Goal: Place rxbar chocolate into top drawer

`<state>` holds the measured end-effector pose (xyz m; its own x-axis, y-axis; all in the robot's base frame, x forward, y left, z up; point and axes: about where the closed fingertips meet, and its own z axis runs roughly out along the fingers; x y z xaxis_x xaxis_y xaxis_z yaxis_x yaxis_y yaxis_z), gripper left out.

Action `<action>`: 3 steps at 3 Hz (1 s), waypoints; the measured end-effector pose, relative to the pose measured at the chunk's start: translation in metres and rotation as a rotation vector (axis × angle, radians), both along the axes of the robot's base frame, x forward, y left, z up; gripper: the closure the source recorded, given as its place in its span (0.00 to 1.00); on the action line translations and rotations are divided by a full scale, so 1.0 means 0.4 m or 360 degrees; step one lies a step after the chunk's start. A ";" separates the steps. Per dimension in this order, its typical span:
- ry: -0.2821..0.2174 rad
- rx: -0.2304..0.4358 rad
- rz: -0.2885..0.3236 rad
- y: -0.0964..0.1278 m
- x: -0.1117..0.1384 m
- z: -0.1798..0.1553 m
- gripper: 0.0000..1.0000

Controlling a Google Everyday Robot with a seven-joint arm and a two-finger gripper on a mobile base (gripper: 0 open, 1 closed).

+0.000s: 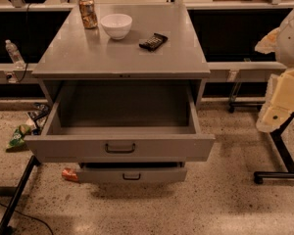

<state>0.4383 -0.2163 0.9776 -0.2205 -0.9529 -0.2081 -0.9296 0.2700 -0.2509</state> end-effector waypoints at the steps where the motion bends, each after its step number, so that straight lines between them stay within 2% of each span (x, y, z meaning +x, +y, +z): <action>1: -0.0001 0.0021 -0.0010 0.007 0.008 -0.005 0.00; 2: -0.0002 0.0219 -0.0099 0.072 0.083 -0.052 0.00; 3: -0.0067 0.0448 -0.0176 0.126 0.200 -0.090 0.00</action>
Offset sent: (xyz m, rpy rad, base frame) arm 0.0747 0.0607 -0.0468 0.3037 0.0105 -0.1391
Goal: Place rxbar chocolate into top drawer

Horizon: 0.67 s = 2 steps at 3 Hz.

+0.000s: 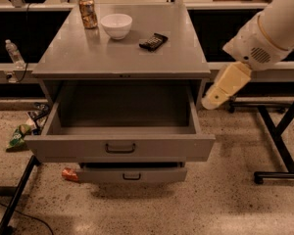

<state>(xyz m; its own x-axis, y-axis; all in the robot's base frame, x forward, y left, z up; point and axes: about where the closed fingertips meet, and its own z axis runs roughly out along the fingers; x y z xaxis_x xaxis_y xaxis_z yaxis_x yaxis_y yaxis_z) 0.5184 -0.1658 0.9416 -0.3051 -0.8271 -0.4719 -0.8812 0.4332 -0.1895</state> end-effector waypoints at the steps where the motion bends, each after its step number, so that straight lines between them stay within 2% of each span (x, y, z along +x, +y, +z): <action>1: -0.0138 0.0206 -0.0066 0.007 0.109 -0.024 0.00; 2: -0.0195 0.0247 -0.0087 0.010 0.139 -0.019 0.00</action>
Offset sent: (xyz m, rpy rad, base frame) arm 0.0437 0.0030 -0.0095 0.1297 -0.0870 -0.0412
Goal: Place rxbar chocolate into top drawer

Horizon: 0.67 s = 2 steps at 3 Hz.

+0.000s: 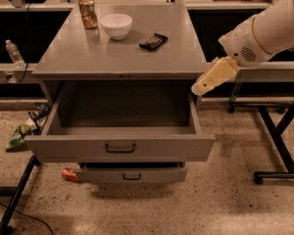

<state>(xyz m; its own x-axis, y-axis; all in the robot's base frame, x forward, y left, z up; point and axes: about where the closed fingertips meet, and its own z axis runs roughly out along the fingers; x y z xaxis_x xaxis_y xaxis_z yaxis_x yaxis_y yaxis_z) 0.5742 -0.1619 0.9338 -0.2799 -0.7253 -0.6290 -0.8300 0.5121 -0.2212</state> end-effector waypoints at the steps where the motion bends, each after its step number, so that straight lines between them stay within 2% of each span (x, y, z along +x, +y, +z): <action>1: 0.0004 -0.0002 0.0003 0.001 -0.002 -0.001 0.00; 2: -0.0068 0.0078 0.0038 0.046 0.082 0.003 0.00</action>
Offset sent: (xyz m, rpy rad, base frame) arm 0.0996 0.0496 0.0047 0.1515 -0.1328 0.0608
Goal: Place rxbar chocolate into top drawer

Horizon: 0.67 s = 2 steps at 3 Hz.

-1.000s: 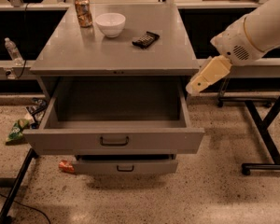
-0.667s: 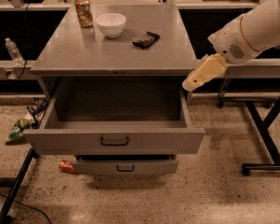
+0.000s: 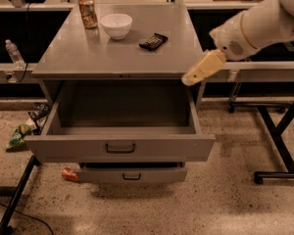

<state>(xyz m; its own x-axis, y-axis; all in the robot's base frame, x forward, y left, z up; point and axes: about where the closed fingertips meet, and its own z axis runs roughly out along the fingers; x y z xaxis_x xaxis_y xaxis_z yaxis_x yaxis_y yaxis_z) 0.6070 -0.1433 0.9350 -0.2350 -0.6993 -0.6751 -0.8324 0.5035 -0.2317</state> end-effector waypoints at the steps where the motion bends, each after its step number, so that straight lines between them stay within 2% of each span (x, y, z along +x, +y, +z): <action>1: -0.0146 0.0148 0.0080 0.098 0.182 0.024 0.00; 2: -0.0190 0.0232 0.0113 0.156 0.286 0.005 0.00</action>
Offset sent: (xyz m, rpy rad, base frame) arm 0.1646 0.0845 -0.0034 0.2098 -0.1590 0.0881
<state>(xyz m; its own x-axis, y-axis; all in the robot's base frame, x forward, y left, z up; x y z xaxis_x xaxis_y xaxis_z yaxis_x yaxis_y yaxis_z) 0.7215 -0.0811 0.9369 -0.1008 -0.6041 -0.7905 -0.8380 0.4798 -0.2598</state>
